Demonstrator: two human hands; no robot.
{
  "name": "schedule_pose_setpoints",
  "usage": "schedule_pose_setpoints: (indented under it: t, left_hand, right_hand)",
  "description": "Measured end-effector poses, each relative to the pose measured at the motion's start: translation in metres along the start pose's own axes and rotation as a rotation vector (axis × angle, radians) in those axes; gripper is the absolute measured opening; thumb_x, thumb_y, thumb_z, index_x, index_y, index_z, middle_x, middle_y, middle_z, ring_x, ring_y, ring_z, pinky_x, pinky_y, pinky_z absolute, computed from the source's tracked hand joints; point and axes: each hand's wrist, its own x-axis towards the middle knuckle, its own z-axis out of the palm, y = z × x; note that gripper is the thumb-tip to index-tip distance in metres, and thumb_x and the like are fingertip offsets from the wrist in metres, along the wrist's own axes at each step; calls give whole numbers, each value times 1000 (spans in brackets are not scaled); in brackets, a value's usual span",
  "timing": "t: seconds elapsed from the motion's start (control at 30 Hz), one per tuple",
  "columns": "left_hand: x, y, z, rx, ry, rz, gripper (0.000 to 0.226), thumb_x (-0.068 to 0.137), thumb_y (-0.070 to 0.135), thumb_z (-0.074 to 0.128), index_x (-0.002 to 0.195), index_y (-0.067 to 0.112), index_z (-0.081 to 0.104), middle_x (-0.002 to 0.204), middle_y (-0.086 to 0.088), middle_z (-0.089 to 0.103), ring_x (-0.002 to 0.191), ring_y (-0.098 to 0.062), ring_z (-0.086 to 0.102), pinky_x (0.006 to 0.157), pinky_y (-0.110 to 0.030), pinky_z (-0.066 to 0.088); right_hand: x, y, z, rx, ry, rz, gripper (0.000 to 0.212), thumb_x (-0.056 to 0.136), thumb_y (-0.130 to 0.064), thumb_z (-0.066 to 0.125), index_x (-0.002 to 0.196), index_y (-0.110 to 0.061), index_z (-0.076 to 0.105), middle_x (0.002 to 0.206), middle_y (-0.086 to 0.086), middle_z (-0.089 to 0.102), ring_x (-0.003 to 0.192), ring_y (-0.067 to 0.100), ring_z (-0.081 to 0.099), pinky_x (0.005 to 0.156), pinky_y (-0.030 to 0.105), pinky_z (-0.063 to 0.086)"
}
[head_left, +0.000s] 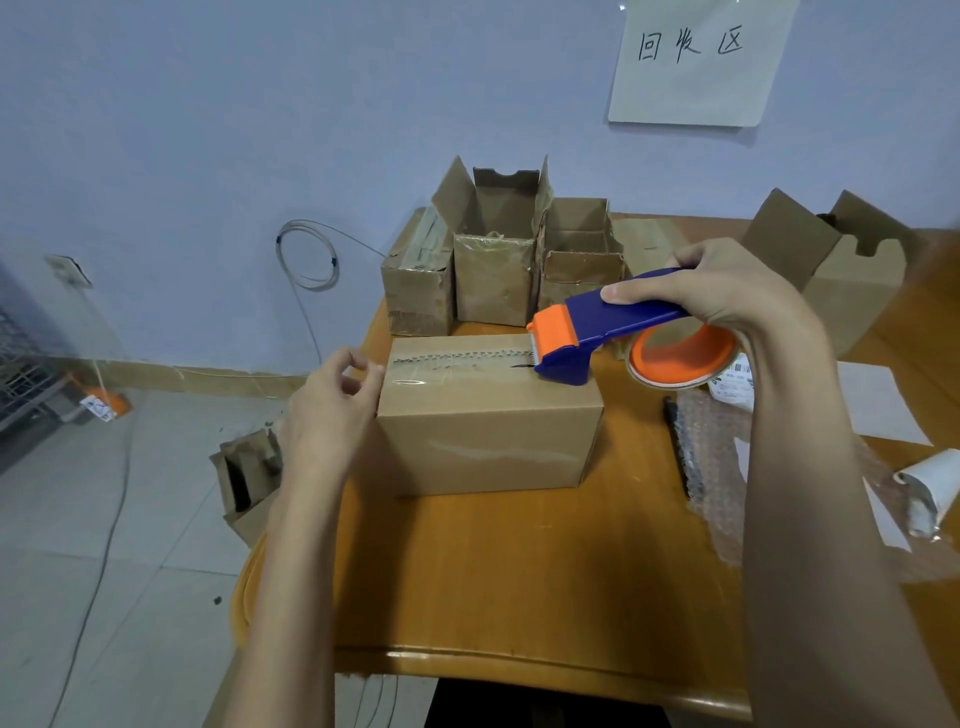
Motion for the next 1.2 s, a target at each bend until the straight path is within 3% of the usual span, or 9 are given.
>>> schedule_pose_setpoints:
  t: [0.1, 0.17, 0.23, 0.37, 0.57, 0.67, 0.83, 1.03, 1.2]
  left_hand:
    - [-11, -9, 6, 256, -139, -6, 20, 94, 34, 52, 112, 42, 47, 84, 11, 58, 100, -23, 54, 99, -51, 37]
    - [-19, -24, 16, 113, -182, -43, 43, 94, 23, 57, 133, 34, 46, 87, 9, 55, 104, -25, 55, 88, -44, 45]
    - [-12, -26, 15, -195, -17, -106, 36, 93, 16, 60, 128, 24, 54, 93, 0, 61, 94, -22, 61, 74, -34, 49]
    - [-5, 21, -4, -277, 306, 128, 27, 94, 16, 51, 118, 20, 63, 120, 1, 61, 112, -11, 57, 97, -28, 43]
    - [-22, 94, 56, 253, -75, 428, 37, 103, 28, 33, 129, 18, 57, 132, -2, 58, 122, -19, 51, 109, -38, 33]
    - [-17, 86, 70, 546, -69, 473, 38, 102, 35, 27, 122, 21, 56, 122, -2, 61, 116, -23, 52, 106, -41, 31]
    - [-15, 84, 69, 575, -107, 499, 40, 103, 41, 25, 125, 20, 51, 121, -5, 59, 116, -23, 48, 101, -40, 30]
    - [-5, 82, 65, 522, -182, 546, 38, 102, 44, 28, 118, 22, 54, 117, -3, 59, 114, -22, 47, 99, -39, 30]
    - [1, 83, 64, 527, -268, 523, 36, 102, 44, 27, 119, 23, 50, 120, -1, 55, 114, -20, 43, 101, -37, 26]
  right_hand:
    - [1, 2, -1, 25, 6, 6, 45, 70, -47, 80, 70, -13, 51, 75, 3, 63, 70, 14, 57, 61, 24, 41]
    - [1, 3, -1, 38, -1, 9, 49, 65, -48, 83, 65, -15, 46, 71, 4, 59, 68, 17, 54, 63, 27, 40]
    - [2, 4, -2, 50, 4, 12, 50, 65, -46, 83, 62, -15, 43, 67, 3, 55, 65, 16, 52, 62, 26, 38]
    - [6, 6, -2, 30, 4, 7, 50, 66, -48, 82, 64, -14, 46, 71, 5, 58, 67, 15, 54, 64, 27, 40]
    - [7, 10, -1, 57, 1, -1, 49, 66, -50, 81, 66, -14, 48, 75, 5, 60, 69, 14, 55, 65, 27, 40]
    - [7, 16, 0, 84, -19, 6, 47, 68, -50, 80, 78, -11, 55, 78, 7, 62, 69, 13, 55, 64, 25, 41]
    - [5, 25, -2, 119, -56, 38, 48, 67, -54, 78, 78, -11, 60, 77, 10, 61, 67, 14, 55, 64, 26, 40]
    - [-2, 44, -4, 279, -58, 74, 47, 66, -48, 82, 49, -19, 48, 45, -10, 53, 40, 3, 50, 54, 21, 39]
    - [-6, 59, -8, 322, -80, 107, 48, 61, -55, 82, 55, -17, 53, 59, 3, 59, 50, 10, 53, 59, 23, 41]
